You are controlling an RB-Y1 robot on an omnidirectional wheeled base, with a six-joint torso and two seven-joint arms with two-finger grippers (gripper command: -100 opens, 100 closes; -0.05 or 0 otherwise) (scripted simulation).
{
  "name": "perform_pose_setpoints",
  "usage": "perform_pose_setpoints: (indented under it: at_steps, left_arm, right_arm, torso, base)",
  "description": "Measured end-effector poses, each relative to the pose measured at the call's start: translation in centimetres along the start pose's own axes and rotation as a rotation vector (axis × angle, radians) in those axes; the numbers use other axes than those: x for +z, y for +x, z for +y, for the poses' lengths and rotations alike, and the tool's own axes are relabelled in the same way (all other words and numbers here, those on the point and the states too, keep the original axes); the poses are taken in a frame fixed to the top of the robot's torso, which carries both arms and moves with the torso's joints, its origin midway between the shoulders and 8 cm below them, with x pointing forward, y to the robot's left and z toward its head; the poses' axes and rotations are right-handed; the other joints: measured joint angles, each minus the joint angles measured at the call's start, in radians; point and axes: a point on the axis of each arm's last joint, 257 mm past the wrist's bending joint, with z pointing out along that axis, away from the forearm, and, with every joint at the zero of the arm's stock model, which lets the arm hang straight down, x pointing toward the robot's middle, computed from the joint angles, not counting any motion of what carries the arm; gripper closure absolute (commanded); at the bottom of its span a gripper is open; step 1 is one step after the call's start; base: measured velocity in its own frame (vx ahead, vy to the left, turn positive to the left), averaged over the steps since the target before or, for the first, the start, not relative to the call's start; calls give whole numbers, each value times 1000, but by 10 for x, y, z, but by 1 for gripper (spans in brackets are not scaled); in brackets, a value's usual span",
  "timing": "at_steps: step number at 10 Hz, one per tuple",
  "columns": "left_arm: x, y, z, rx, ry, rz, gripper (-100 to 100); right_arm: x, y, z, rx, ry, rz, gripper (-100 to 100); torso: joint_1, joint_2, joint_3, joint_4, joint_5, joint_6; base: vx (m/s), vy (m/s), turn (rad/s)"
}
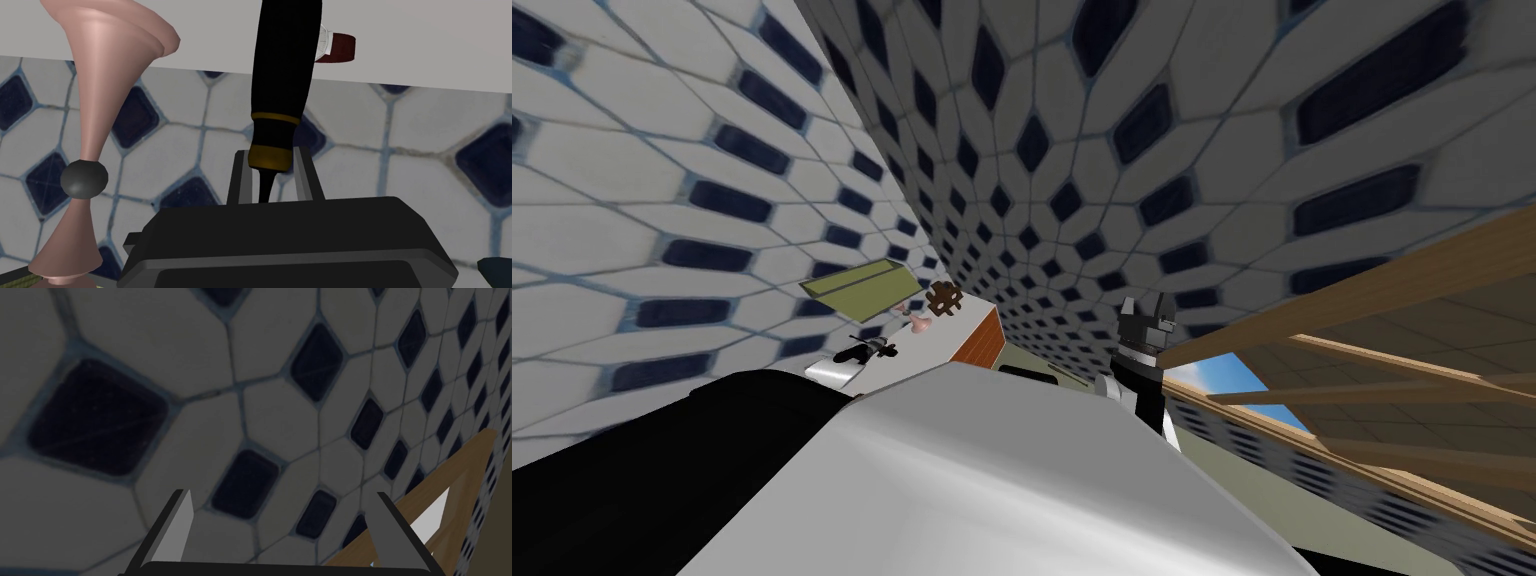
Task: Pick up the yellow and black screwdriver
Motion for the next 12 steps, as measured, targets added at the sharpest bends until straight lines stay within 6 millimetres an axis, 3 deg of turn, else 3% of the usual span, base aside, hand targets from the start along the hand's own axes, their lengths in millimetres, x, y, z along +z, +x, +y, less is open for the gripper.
perform_pose_setpoints:
  at_steps: [2, 3, 4, 9, 11, 12]
  left_arm:
    - [0, 0, -1, -1, 1, 0, 100]
    - [0, 0, -1, -1, 1, 0, 0]
    - [0, 0, -1, -1, 1, 0, 100]
    - [10, 27, -80, 54, 68, 47, 100]
    - [8, 33, -90, 64, 78, 55, 100]
    - [7, 38, -110, 79, 98, 63, 100]
  right_arm:
    - [0, 0, 0, 0, 0, 0, 0]
    - [0, 0, 0, 0, 0, 0, 0]
    - [0, 0, 0, 0, 0, 0, 0]
    - [0, 0, 0, 0, 0, 0, 0]
    - [0, 0, 0, 0, 0, 0, 0]
    - [0, 0, 0, 0, 0, 0, 0]
  torso:
    - [0, 0, 0, 0, 0, -1]
    - [0, 0, 0, 0, 0, -1]
    - [0, 0, 0, 0, 0, -1]
    - [5, 0, -1, -1, 5, -1]
    - [5, -1, -1, -2, 7, 1]
    - [6, -1, -2, -2, 7, -1]
  base:
    - [0, 0, 0]
    - [0, 0, 0]
    - [-1, 30, 207]
    - [-3, 32, 190]
    - [-1, 21, 115]
    - [3, 50, 407]
